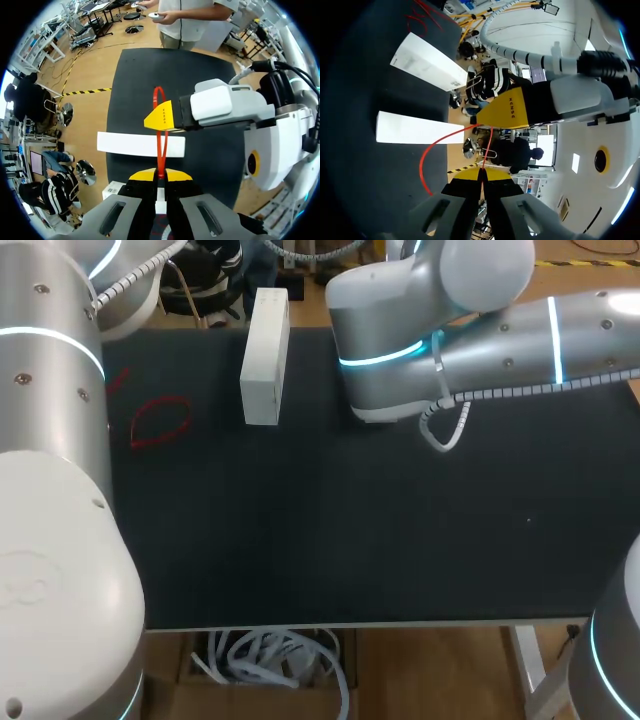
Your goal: Grab the tape and strap the tape.
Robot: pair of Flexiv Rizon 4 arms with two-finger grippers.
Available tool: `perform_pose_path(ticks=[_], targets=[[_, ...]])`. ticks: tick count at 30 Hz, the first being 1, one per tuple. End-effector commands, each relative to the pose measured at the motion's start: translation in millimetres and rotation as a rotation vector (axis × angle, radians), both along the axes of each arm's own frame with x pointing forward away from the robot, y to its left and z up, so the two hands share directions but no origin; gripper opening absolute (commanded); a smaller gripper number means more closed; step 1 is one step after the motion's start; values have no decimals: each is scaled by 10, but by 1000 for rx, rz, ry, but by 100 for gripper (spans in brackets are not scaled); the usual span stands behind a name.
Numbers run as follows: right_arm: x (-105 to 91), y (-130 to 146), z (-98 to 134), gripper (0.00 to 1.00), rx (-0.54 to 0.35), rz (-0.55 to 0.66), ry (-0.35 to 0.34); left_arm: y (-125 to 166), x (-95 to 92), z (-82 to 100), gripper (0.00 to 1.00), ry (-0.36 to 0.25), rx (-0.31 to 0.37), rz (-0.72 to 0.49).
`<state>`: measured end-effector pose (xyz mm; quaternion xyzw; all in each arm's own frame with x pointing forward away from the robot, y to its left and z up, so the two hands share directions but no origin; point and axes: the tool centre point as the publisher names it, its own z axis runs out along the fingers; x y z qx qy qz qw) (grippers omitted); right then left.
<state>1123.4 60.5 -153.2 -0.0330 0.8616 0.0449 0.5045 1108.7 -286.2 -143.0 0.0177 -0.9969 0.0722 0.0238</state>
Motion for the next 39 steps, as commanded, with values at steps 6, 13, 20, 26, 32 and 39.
perform_pose_path(ticks=[6, 13, 20, 26, 32, 39], targets=[[8, 31, 44, 0, 5, 26, 9, -9, 16, 15, 0, 5, 5, 0], [-6, 70, 52, 0, 12, 42, 10, -9, 16, 15, 0, 5, 5, 0], [-18, 84, 68, 0, 14, 53, 8, -9, 16, 15, 0, 5, 5, 0], [-44, 109, 80, 0, 16, 64, 8, -9, 16, 15, 0, 5, 5, 0], [-61, 124, 77, 0, 18, 72, 10, -9, 16, 15, 0, 5, 5, 0], [-75, 149, 85, 0, 25, 78, 9, -9, 16, 15, 0, 5, 5, 0]])
